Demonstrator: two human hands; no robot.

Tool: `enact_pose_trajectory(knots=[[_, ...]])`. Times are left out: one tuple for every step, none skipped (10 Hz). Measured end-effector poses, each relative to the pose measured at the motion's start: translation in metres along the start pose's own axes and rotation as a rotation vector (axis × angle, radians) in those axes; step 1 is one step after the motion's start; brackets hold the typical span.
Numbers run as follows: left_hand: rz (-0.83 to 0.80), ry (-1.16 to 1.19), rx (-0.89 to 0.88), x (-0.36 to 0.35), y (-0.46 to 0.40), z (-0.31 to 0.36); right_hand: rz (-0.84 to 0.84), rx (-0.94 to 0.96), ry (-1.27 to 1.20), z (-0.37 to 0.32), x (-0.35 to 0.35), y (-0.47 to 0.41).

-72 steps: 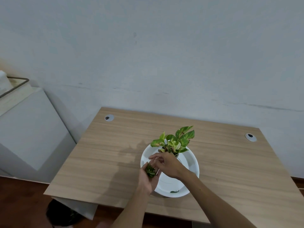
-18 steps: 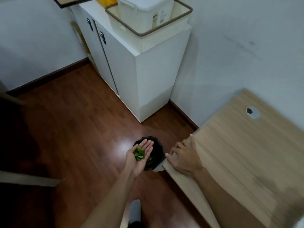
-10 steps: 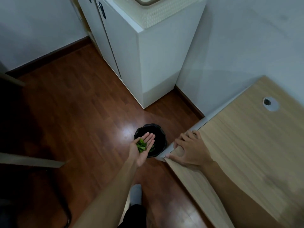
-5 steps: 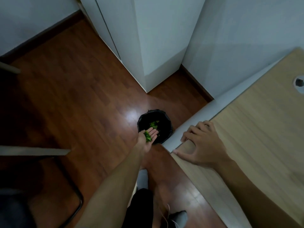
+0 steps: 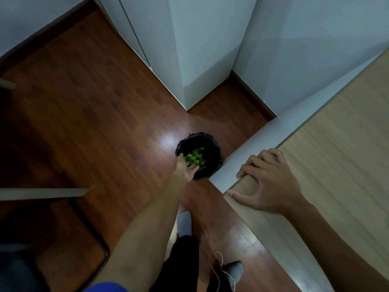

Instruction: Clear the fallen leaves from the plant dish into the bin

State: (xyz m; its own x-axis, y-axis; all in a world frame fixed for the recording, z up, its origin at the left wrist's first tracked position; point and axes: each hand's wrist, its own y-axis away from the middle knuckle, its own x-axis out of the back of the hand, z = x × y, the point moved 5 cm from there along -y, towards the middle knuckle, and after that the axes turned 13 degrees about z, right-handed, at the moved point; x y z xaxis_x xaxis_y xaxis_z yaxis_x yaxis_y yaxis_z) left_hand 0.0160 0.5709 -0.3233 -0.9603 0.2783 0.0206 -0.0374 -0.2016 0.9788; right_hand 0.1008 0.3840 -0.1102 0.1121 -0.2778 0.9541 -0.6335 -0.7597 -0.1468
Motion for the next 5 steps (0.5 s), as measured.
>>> enact_pose_trajectory(knots=[[-0.025,-0.024,0.009,-0.0024,-0.0052,0.0079,-0.003,-0.004,-0.012,-0.0003,-0.0003,-0.0003],[-0.024,-0.050,0.010,-0.0038,-0.0056,0.0115,-0.016,-0.011,-0.015,-0.0003,-0.0006,0.0005],[-0.019,-0.076,-0.002,-0.0029,-0.0080,0.0133,-0.038,-0.007,0.004,-0.0006,-0.0016,-0.0002],[-0.022,-0.086,0.034,0.0016,-0.0051,0.0118,-0.045,0.000,0.016,0.0002,-0.0010,-0.0001],[-0.032,-0.109,0.064,0.0046,-0.0104,0.0086,-0.019,-0.007,-0.015,0.0001,-0.0014,0.0013]])
